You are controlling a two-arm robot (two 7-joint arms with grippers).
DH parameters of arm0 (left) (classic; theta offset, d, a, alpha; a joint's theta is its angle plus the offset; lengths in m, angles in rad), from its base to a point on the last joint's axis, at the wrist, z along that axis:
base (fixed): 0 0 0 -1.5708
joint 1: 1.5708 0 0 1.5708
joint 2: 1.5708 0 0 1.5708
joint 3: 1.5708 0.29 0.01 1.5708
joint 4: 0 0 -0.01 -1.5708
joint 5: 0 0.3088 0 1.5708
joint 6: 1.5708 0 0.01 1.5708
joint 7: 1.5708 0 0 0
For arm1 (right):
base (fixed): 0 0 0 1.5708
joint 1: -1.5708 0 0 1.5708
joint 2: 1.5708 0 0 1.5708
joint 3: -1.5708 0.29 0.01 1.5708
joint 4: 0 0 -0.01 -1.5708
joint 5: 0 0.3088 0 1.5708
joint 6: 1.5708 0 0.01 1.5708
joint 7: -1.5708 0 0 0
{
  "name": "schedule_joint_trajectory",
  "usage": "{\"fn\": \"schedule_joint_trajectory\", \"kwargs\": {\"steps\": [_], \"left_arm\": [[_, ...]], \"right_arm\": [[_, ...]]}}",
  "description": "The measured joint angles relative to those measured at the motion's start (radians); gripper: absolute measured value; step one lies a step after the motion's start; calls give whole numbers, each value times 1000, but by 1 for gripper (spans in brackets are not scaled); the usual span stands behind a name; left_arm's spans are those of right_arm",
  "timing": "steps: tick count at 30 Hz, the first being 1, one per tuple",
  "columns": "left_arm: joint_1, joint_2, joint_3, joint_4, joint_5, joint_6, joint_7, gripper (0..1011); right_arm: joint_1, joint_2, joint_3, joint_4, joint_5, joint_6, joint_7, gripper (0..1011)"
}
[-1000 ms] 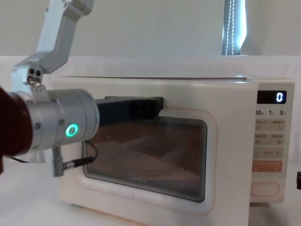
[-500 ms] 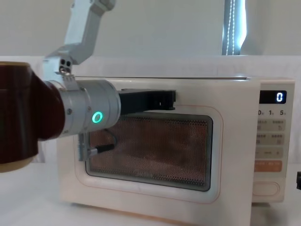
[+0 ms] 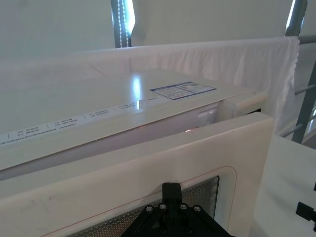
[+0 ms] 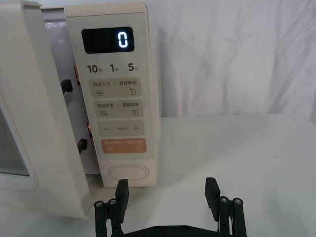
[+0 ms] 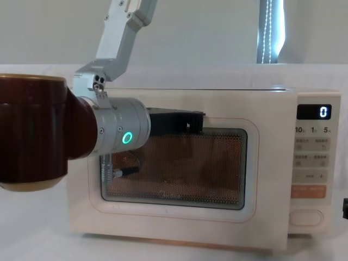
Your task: Press the button to open the microwave door with one hand; close the microwave door with the other hand.
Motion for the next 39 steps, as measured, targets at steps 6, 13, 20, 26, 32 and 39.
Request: {"fn": "schedule_joint_trajectory", "kwargs": {"steps": [6,13,20,26,32,39], "left_arm": [[-12,-16,-5,21,20,-1,0,0],[-32,-45,-10,55,51,-9,6,0],[-44,-67,-21,79,74,-14,12,0],[-45,-81,-33,89,88,-12,12,0],[-44,-93,-44,94,101,-10,12,0],[-43,-106,-56,99,114,-7,11,0]], "right_arm": [[0,0,0,0,0,0,0,1002],[0,0,0,0,0,0,0,1002],[0,0,0,0,0,0,0,1002],[0,0,0,0,0,0,0,1002],[0,0,0,0,0,0,0,1002],[0,0,0,0,0,0,0,1002]]}}
